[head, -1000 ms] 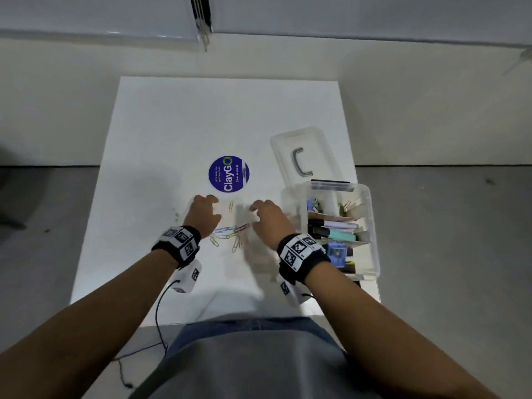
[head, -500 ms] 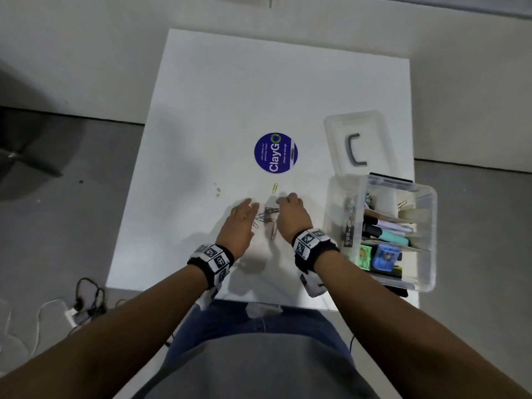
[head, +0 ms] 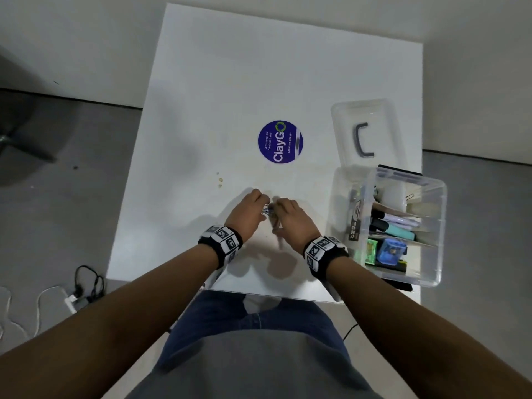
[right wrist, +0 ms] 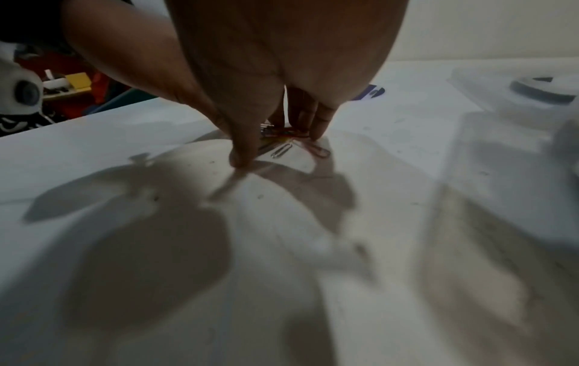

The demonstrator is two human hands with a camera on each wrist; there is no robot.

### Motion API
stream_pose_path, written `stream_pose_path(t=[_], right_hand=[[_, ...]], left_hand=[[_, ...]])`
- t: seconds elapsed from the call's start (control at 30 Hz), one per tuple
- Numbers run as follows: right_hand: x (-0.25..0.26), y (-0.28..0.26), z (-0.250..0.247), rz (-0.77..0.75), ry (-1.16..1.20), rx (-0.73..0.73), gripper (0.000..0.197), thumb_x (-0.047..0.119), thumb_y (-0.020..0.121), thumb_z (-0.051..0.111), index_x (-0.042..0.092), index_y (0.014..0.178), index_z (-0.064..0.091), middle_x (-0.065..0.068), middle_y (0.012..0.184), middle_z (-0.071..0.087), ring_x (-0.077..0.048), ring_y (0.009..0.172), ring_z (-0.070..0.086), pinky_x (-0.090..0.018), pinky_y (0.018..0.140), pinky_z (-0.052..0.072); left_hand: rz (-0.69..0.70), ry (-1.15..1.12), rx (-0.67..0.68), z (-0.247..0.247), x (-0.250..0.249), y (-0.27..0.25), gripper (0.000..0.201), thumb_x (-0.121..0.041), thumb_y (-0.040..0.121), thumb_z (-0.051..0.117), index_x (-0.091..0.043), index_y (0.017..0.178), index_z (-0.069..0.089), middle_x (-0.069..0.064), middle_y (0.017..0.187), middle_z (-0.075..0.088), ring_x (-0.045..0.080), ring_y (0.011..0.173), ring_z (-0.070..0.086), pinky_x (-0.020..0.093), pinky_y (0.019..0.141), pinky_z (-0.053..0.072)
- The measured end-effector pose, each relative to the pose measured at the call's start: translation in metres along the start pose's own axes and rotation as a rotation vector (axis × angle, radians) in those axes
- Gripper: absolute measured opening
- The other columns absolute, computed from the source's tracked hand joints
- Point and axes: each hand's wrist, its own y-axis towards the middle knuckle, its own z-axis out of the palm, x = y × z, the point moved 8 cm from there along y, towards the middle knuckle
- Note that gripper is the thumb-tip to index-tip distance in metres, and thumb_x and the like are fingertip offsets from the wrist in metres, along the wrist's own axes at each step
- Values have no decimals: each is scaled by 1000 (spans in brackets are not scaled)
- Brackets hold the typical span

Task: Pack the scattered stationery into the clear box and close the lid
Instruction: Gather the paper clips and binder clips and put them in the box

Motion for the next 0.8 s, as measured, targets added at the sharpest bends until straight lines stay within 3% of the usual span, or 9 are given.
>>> stream_pose_path(t=[0.07, 0.17, 0.37, 0.5, 0.63, 0.8], right_hand=[[2, 3, -6, 16, 13, -78, 39, 8, 85, 62, 5, 123, 56, -15, 128, 50, -33, 113, 49, -41, 91, 48], [2, 7, -13, 44, -30, -82, 23, 4, 89, 54, 1, 111, 57, -17, 117, 53, -33, 107, 49, -42, 80, 50], [-5, 10, -15, 105, -114, -41, 26, -4, 90, 44, 1, 114, 53, -16, 117, 52, -32, 109, 50, -35, 67, 38], [-15, 12, -15, 162, -70, -40, 24, 0, 91, 50, 4, 114, 51, -14, 117, 53, -31, 108, 51, -36, 68, 42], [-27, 6, -25, 228, 43, -101, 17, 1, 89, 50, 5, 105, 54, -14, 108, 57, -33, 96, 56, -32, 66, 36], [-31, -18, -70, 293, 350, -304, 11, 11, 93, 53, 6, 94, 62, -12, 96, 64, -28, 87, 60, -32, 73, 45]], left_hand=[[14, 23, 6, 0, 0, 0, 31, 0, 81, 68, -6, 109, 58, 11, 111, 53, 28, 101, 54, 37, 83, 46], [19, 59, 9, 1, 0, 2, 21, 0, 84, 64, -4, 103, 57, 13, 107, 53, 29, 95, 54, 35, 79, 42], [-12, 138, 31, 8, 6, 4, 14, -8, 89, 61, -1, 100, 56, 16, 104, 55, 32, 96, 52, 37, 81, 41], [-23, 148, 22, 7, 6, 4, 14, -13, 93, 58, -1, 101, 56, 16, 105, 55, 32, 96, 52, 41, 81, 44], [-20, 202, 30, 4, 3, 5, 12, -9, 95, 51, 0, 102, 55, 18, 106, 55, 34, 98, 53, 42, 81, 44], [-92, 137, -10, -11, -1, 8, 12, -10, 94, 49, -2, 97, 58, 17, 96, 59, 35, 87, 57, 43, 75, 45]])
